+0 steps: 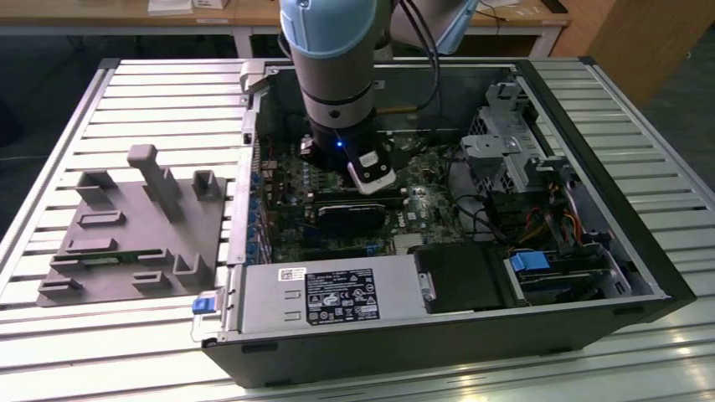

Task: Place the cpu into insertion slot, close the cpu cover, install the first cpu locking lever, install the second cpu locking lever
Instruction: 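Install the second cpu locking lever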

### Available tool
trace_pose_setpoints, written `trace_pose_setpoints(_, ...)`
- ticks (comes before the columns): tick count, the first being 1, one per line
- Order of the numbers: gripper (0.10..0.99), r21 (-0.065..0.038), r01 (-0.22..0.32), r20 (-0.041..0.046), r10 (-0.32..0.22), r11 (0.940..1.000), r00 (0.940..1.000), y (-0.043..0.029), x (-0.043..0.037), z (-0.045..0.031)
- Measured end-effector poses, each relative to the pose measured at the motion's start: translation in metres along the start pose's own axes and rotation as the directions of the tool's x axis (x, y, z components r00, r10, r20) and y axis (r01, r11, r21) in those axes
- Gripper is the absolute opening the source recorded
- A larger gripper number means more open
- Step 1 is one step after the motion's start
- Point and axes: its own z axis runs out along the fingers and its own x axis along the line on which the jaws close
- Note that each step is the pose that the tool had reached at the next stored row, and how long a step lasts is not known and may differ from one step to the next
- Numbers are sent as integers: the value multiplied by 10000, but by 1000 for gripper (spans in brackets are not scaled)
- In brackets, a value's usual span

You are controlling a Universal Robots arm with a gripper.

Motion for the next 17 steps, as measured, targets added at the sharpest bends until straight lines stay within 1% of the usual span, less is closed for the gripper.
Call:
trace_pose_setpoints(2, 102, -20, 30, -12, -30, 10000, 10000, -35, -2, 2)
trace_pose_setpoints(3, 102, -41, 43, -19, -43, 10000, 10000, -49, -2, 4)
trace_pose_setpoints(4, 102, -86, 56, -30, -56, 9999, 10000, -59, 1, 8)
trace_pose_setpoints(8, 102, -334, 136, -91, -139, 9993, 9999, -75, 32, 33)
trace_pose_setpoints(9, 102, -417, 205, -119, -211, 9989, 9997, -83, 50, 51)
trace_pose_setpoints(14, 102, -551, 435, -196, -446, 9975, 9988, -101, 86, 93)
trace_pose_setpoints(17, 102, -603, 577, -237, -592, 9965, 9980, -111, 106, 120)
